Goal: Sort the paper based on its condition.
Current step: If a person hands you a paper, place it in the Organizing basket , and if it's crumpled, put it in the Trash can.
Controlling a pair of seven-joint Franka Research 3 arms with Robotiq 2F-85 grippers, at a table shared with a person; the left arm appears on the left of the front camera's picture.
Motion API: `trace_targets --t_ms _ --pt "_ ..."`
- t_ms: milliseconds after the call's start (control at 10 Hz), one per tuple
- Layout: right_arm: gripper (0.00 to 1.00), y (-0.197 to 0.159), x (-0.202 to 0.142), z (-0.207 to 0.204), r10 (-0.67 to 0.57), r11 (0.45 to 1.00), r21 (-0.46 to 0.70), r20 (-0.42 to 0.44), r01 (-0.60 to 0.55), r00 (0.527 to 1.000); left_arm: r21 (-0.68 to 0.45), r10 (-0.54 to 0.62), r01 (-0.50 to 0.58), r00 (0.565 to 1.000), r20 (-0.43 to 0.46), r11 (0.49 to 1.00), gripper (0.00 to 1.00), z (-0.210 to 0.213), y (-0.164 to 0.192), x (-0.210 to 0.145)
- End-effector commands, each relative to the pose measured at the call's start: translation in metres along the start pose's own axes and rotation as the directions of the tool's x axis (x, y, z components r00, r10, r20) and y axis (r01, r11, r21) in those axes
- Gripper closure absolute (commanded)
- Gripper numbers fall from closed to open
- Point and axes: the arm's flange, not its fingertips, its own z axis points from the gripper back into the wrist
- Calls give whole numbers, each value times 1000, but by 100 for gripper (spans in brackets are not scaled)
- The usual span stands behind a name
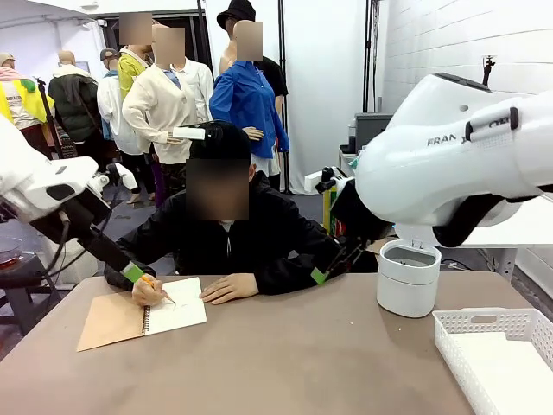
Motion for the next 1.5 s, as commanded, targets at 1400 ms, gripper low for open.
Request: trace_targets --t_ms 1400 --pt "0 24 100 124 80 997 -32 158 -76 984 169 -161 133 973 165 977 0 138 12 16"
